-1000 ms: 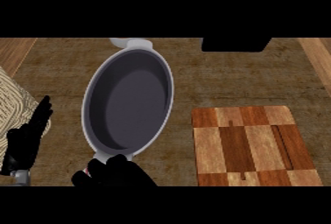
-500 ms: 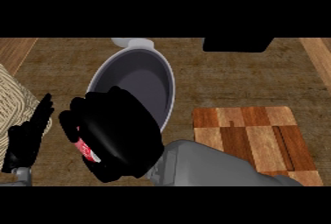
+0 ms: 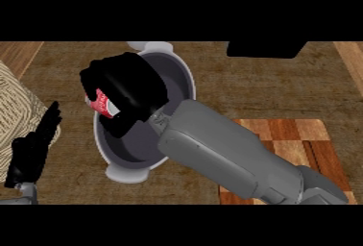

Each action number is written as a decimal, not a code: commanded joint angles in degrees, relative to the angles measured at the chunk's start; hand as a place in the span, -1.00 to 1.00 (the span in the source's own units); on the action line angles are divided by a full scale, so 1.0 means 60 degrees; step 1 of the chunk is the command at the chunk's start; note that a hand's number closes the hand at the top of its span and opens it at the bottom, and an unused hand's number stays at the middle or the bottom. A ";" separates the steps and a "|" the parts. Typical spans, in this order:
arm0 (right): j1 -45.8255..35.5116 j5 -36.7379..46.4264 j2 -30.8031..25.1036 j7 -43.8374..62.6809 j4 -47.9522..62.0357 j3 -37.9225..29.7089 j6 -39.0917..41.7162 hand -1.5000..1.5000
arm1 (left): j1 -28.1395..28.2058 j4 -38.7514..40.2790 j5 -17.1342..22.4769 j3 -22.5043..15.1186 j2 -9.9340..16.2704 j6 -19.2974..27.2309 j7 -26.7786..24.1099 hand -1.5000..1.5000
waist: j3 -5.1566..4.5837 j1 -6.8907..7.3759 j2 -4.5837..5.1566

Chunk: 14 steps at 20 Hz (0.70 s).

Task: Pick the can from the cutting board and place it in the pot

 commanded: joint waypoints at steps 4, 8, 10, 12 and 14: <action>-0.1099 -0.0754 0.0001 -0.1381 0.3066 0.0921 -0.1240 1.00 | -0.0703 0.0310 -0.0133 -0.0151 -0.0025 -0.0144 0.0305 0.00 | -0.0011 0.0371 0.0121; -0.1779 -0.1317 0.0001 -0.1852 0.4249 0.0840 -0.0864 1.00 | -0.0571 -0.0090 -0.0060 -0.0222 -0.0123 -0.0198 0.0458 0.00 | -0.0011 0.0543 0.0145; -0.1566 -0.2023 0.0001 -0.1842 0.4303 0.0805 -0.0761 1.00 | -0.0595 0.0167 -0.0257 -0.0505 -0.0330 -0.0186 -0.0077 0.00 | -0.0022 0.0746 0.0230; -0.1307 -0.2588 0.0001 -0.1676 0.4190 0.0983 -0.0975 -1.00 | -0.0836 -0.0066 -0.0013 -0.0316 -0.0099 -0.0408 0.0426 0.00 | -0.0013 0.0829 0.0197; -0.1463 -0.3109 0.0001 -0.2270 0.4660 0.0599 -0.0389 -1.00 | -0.1077 0.0099 -0.0189 -0.0349 -0.0112 -0.0291 0.0374 0.00 | -0.0012 0.0837 0.0269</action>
